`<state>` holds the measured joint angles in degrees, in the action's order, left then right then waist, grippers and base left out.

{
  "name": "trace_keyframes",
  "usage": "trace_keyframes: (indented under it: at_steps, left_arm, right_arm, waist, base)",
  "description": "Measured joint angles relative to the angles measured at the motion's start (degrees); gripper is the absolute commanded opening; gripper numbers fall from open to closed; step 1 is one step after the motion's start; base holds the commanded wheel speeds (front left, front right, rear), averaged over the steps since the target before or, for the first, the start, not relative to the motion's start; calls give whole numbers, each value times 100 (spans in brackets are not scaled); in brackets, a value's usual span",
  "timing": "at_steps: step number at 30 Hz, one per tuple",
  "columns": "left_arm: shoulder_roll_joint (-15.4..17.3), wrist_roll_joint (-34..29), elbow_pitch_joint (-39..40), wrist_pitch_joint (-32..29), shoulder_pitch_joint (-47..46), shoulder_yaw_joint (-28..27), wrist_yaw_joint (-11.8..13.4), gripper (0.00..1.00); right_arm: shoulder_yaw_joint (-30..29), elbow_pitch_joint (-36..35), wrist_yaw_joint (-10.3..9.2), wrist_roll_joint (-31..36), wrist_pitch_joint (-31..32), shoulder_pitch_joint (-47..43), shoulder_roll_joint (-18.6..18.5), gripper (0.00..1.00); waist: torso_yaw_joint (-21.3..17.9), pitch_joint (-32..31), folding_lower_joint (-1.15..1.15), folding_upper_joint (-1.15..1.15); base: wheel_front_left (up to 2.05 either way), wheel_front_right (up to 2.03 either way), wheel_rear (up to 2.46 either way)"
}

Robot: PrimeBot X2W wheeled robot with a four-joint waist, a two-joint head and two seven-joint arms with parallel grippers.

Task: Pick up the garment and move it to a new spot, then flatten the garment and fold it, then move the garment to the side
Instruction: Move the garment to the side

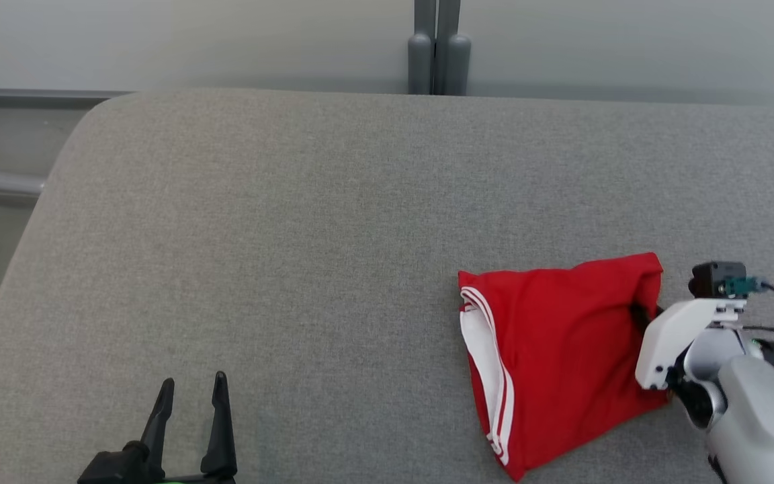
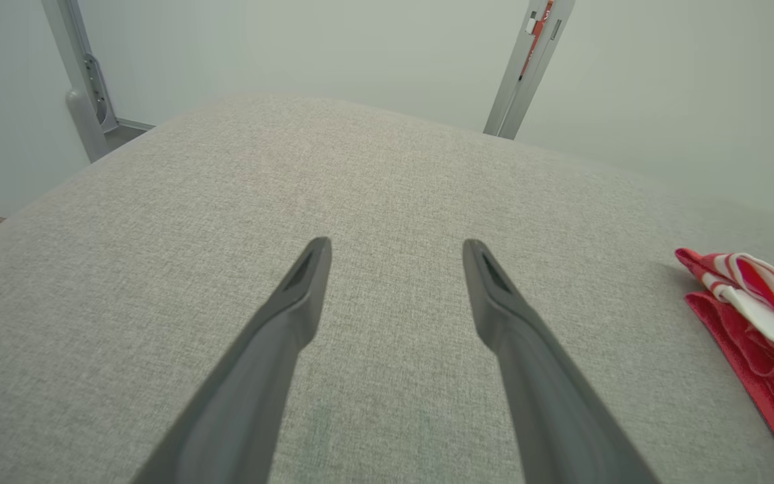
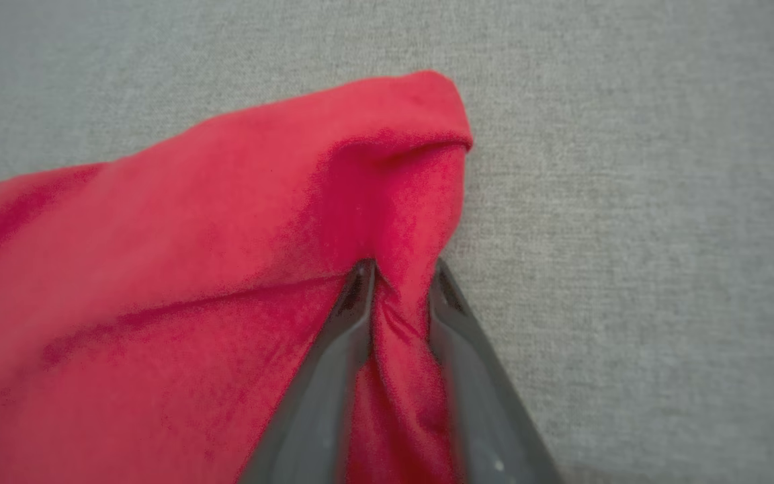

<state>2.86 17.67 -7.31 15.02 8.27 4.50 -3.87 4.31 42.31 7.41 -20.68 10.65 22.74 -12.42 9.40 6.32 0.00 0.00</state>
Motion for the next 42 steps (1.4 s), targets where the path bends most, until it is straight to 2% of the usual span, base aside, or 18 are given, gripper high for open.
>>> trace_keyframes:
  at_steps: [4, 8, 13, 17, 25, 26, 27, 28, 35, 39, 42]
  left_arm:
    - [1, 0, 19, 0, -142, -5, -30, 100]
    - [0, -80, 8, 1, -354, -44, -104, 100]
    - [-1, -223, -10, 1, -531, -99, -185, 100]
    - [-1, -287, -12, 0, -580, -154, -230, 100]
    - [-1, -416, -13, 1, -647, -232, -318, 100]
    - [-1, -423, -12, 0, -662, -250, -320, 100]
    - [-1, -430, -13, 1, -671, -260, -322, 100]
    - [-1, -441, -13, 1, -677, -277, -324, 100]
    - [-2, -376, 2, 0, -643, -415, -343, 100]
    - [1, -201, 194, 1, -469, -549, -333, 100]
    - [-2, -64, 238, 1, -293, -602, -212, 100]
  right_arm:
    - [-27, -196, 14, -234, -70, 630, -498, 0]
    - [-431, -353, 11, -213, -55, 1377, -1229, 0]
    - [-1025, -399, 11, -24, 164, 1907, -1768, 0]
    - [-1439, -393, 10, 143, 265, 2061, -2059, 0]
    - [-2162, -3, 10, 740, 214, 2349, -2132, 0]
    - [-2271, 58, 11, 824, 141, 2399, -2114, 27]
    - [-2341, 104, 10, 910, 70, 2439, -2105, 78]
    - [-2475, 159, 11, 1056, -18, 2481, -2102, 100]
    - [-2927, -58, 10, 2118, -1058, 2443, -2059, 100]
    - [-2822, -514, 10, 2229, -1512, 1932, -1566, 100]
    - [-2655, -910, 10, 2275, -1742, 1337, -1258, 100]
  waist:
    - [-74, 234, 0, 0]
    - [-282, 441, 0, 0]
    - [-570, 715, 0, 0]
    - [-756, 921, 0, 0]
    - [-1060, 1304, 0, 0]
    - [-1087, 1344, 0, 0]
    - [-1107, 1370, 0, 0]
    - [-1130, 1400, 0, 0]
    - [-1228, 1354, 1, 0]
    - [-1278, 1155, 1, 0]
    - [-1315, 947, 0, 0]
  base:
    - [0, 0, 0]
    - [0, 0, 0]
    - [0, 0, 0]
    - [0, 0, 0]
    - [0, 0, 0]
    - [0, 0, 0]
    - [0, 0, 0]
    - [0, 0, 0]
    - [0, 0, 0]
    - [0, 0, 0]
    - [0, 0, 0]
